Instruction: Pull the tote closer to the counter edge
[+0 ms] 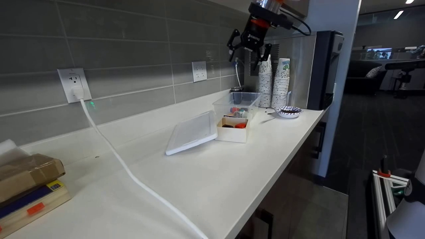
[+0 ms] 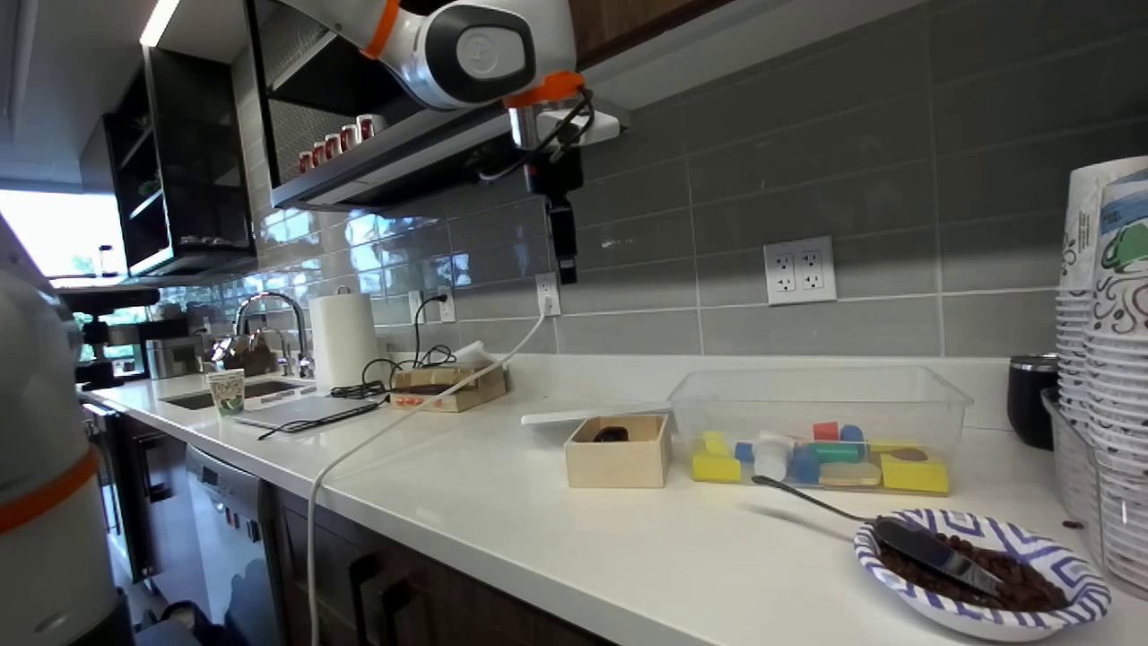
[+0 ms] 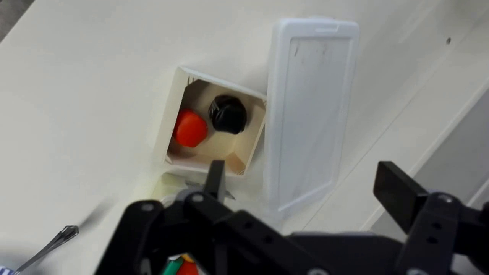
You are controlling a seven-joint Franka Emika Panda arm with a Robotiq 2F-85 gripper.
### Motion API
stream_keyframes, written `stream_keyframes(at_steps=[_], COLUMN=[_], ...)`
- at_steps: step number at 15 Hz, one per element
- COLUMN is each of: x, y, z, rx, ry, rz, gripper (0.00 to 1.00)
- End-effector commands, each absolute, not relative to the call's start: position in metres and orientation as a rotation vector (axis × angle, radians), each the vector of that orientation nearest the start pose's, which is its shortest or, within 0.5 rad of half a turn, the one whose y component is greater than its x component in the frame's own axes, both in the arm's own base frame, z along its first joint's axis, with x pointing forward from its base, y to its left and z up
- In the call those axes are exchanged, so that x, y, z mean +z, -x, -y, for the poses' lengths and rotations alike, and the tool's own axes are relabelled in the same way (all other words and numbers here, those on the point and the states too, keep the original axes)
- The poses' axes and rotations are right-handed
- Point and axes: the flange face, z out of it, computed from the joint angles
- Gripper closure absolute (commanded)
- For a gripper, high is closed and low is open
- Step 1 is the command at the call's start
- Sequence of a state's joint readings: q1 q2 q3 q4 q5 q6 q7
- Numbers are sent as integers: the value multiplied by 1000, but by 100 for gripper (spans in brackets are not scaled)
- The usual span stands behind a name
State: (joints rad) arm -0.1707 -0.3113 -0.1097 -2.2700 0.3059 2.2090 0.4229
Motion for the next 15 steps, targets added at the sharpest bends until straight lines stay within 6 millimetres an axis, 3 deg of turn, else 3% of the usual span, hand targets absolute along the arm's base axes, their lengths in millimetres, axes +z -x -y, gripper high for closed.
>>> stream_keyframes(at_steps=[1, 7, 15], x=[497, 458, 432], y=[-481, -504, -550], z=[160, 208, 262], rx=[-387, -336, -323], ry=[2427, 2277, 2214], rz=[-1408, -1759, -1980], gripper=[0, 0, 0])
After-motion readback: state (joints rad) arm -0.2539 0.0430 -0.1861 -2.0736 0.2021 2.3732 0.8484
